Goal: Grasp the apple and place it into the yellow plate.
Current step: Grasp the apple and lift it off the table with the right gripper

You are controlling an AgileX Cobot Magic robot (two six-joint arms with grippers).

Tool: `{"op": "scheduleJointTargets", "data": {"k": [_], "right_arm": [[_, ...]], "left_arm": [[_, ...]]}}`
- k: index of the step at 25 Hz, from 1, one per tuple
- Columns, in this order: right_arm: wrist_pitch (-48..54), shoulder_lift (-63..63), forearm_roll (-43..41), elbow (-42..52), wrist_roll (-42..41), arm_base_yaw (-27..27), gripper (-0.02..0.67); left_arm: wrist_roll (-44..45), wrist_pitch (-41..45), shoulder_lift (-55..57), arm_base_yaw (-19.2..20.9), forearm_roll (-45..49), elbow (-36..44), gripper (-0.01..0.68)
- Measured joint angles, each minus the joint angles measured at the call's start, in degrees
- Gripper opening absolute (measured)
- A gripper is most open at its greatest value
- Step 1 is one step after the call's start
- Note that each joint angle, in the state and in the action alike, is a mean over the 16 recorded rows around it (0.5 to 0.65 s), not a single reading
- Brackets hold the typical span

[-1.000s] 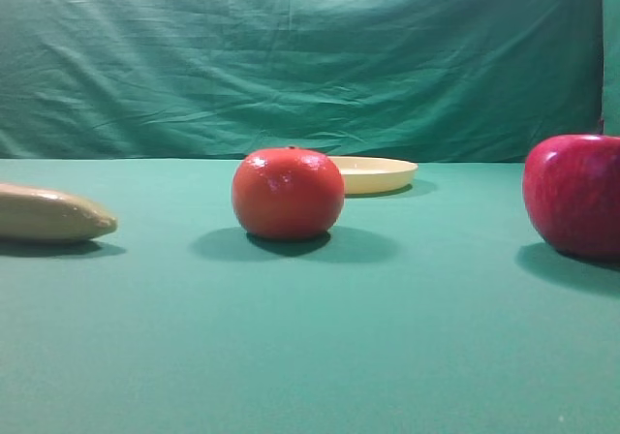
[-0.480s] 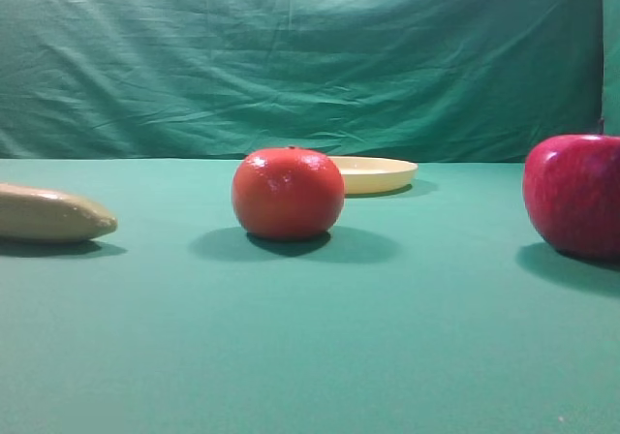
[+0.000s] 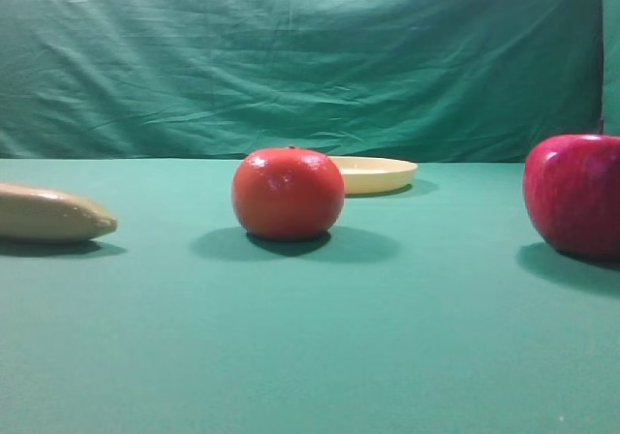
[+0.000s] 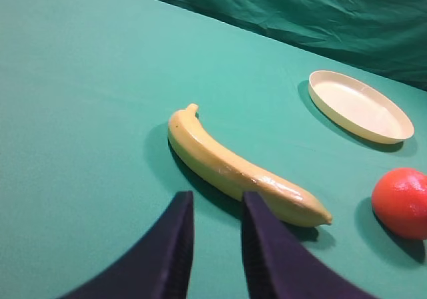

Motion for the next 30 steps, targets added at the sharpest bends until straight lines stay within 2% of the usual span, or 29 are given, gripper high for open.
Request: {"op": "scheduleJointTargets", "data": {"k": [3,11,16,19,30], "right_arm": [[-1.5,2.5,-0.5,-0.1,0.6,0.8,0.175],[-5.0,10.1,-0.9,-0.1,1.1,0.9,0.495],[-7.8,14.8,-0.9,-0.2,1.2,0.9,0.624],[-9.7,17.5,-0.9,-0.2,1.2,0.9,0.635],[-15.1,23.3,-0.9,-2.2,1.2,0.9,0.552]], "left_arm": [[0.0,0.0,0.0,0.0,0.0,0.0,0.157],[0.0,0.0,0.0,0.0,0.0,0.0,0.157],[0.0,0.0,0.0,0.0,0.0,0.0,0.157],[0.0,0.0,0.0,0.0,0.0,0.0,0.157],[0.0,0.0,0.0,0.0,0.0,0.0,0.157]]}}
